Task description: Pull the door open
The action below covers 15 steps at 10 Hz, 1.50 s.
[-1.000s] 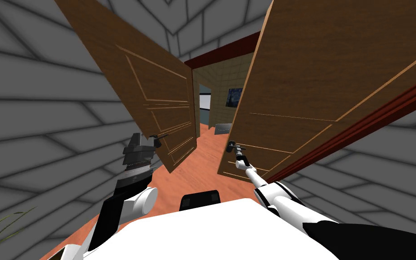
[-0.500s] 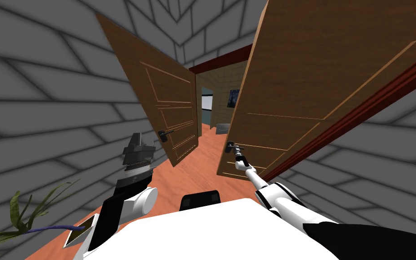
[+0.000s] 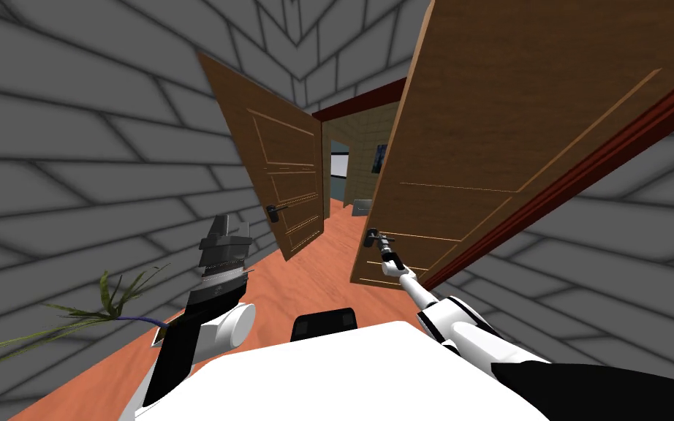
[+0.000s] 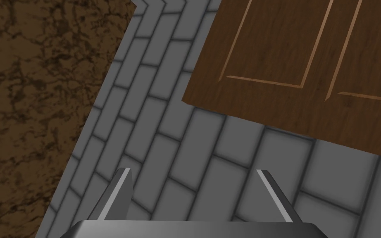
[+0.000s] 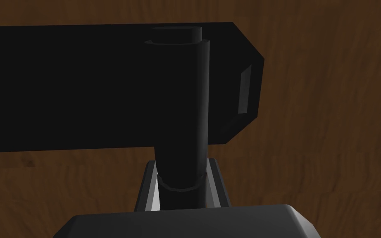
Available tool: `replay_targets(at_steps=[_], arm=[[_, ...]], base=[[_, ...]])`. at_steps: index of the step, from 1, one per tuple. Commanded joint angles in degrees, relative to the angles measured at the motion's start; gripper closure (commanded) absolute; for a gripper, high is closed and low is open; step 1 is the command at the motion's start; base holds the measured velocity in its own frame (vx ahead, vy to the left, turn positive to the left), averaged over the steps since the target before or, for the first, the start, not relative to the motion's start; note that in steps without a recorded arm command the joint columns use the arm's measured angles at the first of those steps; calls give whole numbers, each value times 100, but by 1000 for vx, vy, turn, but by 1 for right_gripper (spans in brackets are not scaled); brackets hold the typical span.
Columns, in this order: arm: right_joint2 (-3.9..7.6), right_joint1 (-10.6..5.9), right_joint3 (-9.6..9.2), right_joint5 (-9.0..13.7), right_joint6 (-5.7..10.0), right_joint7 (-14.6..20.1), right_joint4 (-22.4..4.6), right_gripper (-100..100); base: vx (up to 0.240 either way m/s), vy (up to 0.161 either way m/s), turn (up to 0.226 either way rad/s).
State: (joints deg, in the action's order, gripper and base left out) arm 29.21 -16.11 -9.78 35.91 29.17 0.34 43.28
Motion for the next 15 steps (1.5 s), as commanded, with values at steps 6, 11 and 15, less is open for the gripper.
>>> replay_targets(at_steps=[6,11,15], arm=[[165,111,-395,-68,68,322,222,100],[345,237,-705,-18,144,480,419,100],[544,340,-1025,29,244,666,616,100]], base=[[-210,-65,92],[-170,-59,87],[-204,-92,108]])
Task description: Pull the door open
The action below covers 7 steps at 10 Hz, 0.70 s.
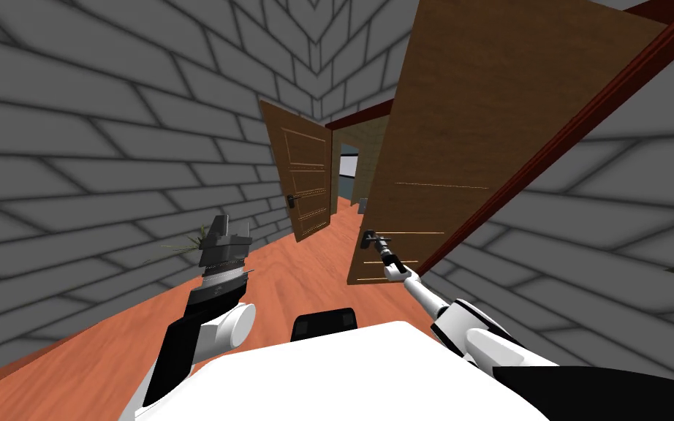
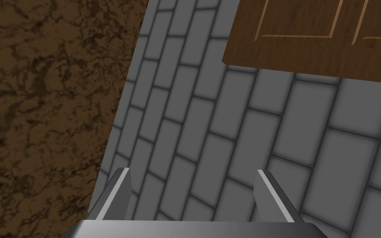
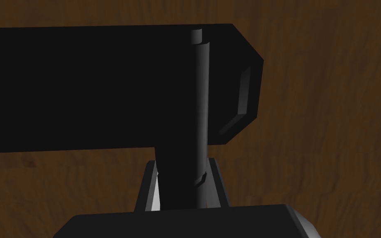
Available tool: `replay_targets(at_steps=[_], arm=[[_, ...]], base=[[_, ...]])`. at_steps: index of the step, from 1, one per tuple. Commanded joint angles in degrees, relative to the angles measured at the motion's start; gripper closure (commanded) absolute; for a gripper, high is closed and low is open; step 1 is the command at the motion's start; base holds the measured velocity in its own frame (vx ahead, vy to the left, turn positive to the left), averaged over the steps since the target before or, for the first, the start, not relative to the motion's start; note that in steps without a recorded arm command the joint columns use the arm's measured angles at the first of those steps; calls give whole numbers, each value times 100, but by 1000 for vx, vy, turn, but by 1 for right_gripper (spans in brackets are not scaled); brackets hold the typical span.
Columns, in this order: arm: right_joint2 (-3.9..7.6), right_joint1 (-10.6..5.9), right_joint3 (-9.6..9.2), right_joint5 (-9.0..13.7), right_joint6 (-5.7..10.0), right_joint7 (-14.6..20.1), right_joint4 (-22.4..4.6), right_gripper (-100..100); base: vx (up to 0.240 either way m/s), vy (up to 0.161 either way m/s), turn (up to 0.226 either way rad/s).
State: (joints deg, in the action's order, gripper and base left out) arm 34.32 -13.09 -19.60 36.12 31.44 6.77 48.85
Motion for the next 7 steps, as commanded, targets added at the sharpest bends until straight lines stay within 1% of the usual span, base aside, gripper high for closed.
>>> replay_targets(at_steps=[1,2,3,4,5,6,7], arm=[[74,59,-108,19,38,61,99,100],[121,84,-184,30,61,105,146,100],[94,67,-131,24,40,70,122,100],[182,129,-268,50,104,137,190,100],[246,160,-345,70,149,179,236,100],[281,177,-389,81,175,202,261,100],[359,214,-482,106,230,252,317,100]], base=[[-202,-83,88],[-201,-73,94],[-92,-29,27],[-128,-47,99],[-181,-67,125],[-175,-77,70],[-171,-68,89]])
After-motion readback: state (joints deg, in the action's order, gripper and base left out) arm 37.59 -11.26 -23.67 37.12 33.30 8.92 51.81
